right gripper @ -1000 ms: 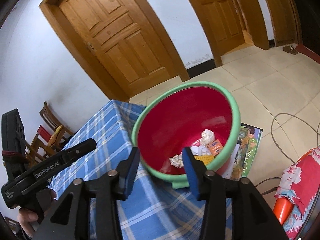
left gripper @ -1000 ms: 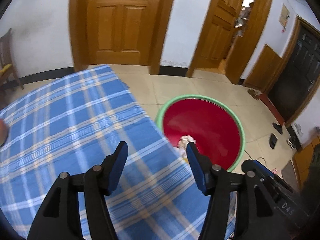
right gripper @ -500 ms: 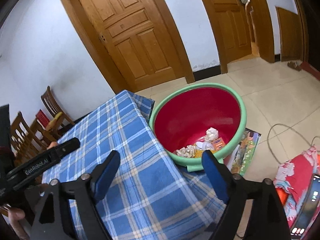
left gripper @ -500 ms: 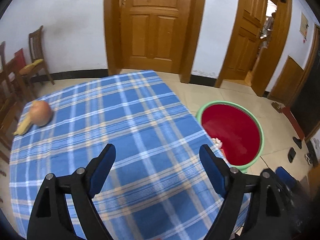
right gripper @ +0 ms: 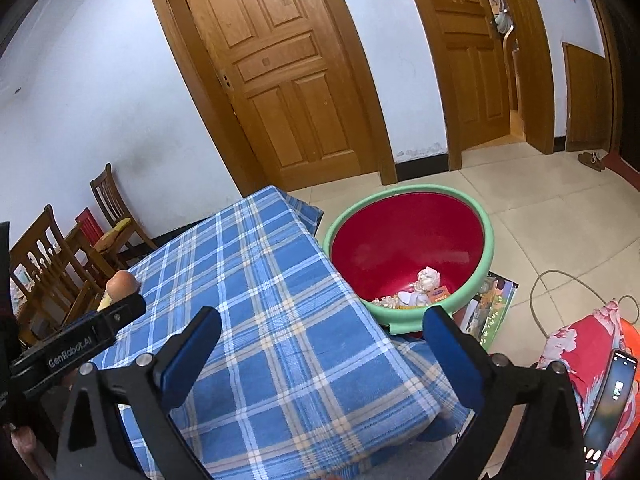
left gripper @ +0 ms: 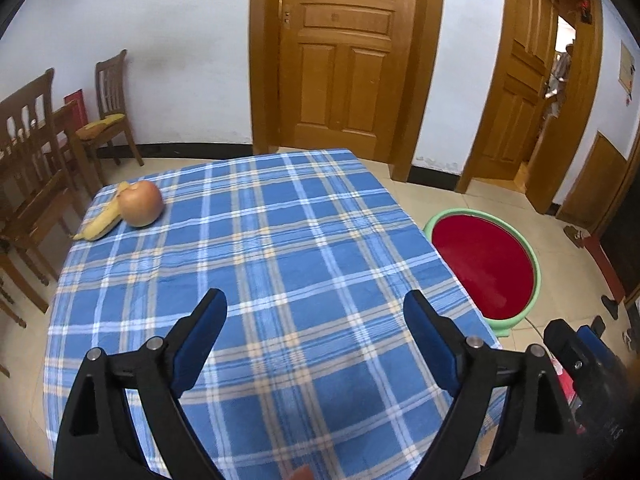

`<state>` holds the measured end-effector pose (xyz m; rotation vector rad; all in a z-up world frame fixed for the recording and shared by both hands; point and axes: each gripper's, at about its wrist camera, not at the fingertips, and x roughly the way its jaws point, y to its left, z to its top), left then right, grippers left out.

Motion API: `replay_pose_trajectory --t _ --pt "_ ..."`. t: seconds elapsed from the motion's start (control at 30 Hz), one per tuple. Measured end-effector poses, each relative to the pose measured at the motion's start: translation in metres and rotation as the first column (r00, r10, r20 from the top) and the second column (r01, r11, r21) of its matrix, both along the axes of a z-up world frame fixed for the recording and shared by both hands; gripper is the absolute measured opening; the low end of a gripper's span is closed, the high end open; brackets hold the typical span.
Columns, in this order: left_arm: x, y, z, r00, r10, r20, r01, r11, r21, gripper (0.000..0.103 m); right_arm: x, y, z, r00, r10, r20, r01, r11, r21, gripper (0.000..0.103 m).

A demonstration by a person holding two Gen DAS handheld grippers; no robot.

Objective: Collect trash

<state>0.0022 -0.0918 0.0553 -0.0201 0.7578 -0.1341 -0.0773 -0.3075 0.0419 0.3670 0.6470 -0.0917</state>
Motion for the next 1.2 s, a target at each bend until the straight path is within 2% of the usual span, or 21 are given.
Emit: replay_pose_trajectory --t 0.3,1.2 --pt "-0.012 0.004 0.007 1.0 0.015 0.026 -0.015 1.0 0.006 0.089 -0.004 0.003 0.003 1.0 0.001 0.011 -0.001 1.0 -0.007 0.103" --pt "-0.009 0.008 0.003 1.0 0.022 0.005 -0.022 1.0 -0.016 0.089 -0.005 0.002 0.001 1.0 -0.006 0.005 0.006 1.0 -0.002 0.103"
